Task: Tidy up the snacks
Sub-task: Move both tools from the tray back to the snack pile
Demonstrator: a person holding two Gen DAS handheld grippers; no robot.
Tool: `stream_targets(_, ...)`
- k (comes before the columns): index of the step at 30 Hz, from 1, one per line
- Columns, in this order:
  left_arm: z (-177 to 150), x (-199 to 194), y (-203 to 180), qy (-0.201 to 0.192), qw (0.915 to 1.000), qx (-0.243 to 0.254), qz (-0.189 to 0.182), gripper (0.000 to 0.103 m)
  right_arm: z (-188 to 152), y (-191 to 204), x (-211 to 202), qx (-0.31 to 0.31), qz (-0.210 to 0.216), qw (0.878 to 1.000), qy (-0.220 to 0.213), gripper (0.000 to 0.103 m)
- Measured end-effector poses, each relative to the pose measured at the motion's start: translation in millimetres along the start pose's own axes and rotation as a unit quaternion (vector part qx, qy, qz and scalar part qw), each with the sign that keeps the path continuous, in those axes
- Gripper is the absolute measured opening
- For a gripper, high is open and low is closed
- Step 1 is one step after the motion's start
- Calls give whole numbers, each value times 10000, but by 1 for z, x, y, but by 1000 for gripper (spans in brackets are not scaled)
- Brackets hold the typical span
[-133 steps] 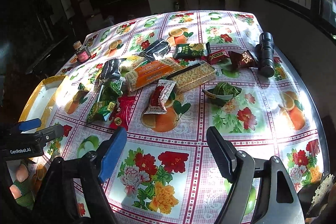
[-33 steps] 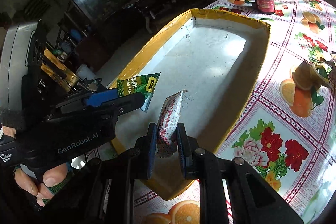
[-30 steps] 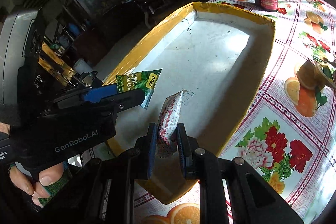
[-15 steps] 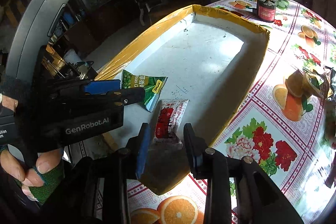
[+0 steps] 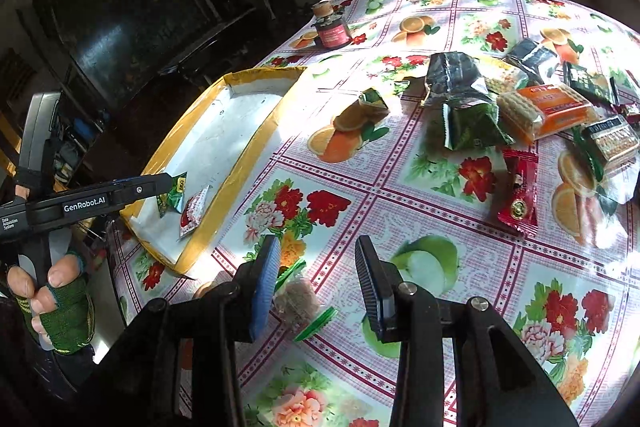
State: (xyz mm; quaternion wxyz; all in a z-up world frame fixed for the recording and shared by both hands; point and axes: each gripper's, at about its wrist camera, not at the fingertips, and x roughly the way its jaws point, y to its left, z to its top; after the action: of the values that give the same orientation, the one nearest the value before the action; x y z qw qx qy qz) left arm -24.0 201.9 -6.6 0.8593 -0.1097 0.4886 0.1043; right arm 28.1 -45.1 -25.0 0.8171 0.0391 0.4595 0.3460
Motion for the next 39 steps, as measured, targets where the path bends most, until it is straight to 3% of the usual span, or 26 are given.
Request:
stream_targets(10, -6, 8, -63, 189, 9983, 496, -241, 53, -16, -45, -20, 505, -243, 9982, -194, 43)
stream_targets(23, 6, 19, -90, 323, 9974, 554, -322, 65, -21, -67, -27, 719, -331, 9964, -291, 49)
stream_targets(32, 39, 48, -110, 435, 9980, 328, -306, 71, -11, -73, -23, 735, -511, 9954, -330, 54)
stream_targets(39, 80, 80, -123, 411, 9989, 212, 74, 73, 18, -74, -3, 520, -1048, 9927, -295, 55)
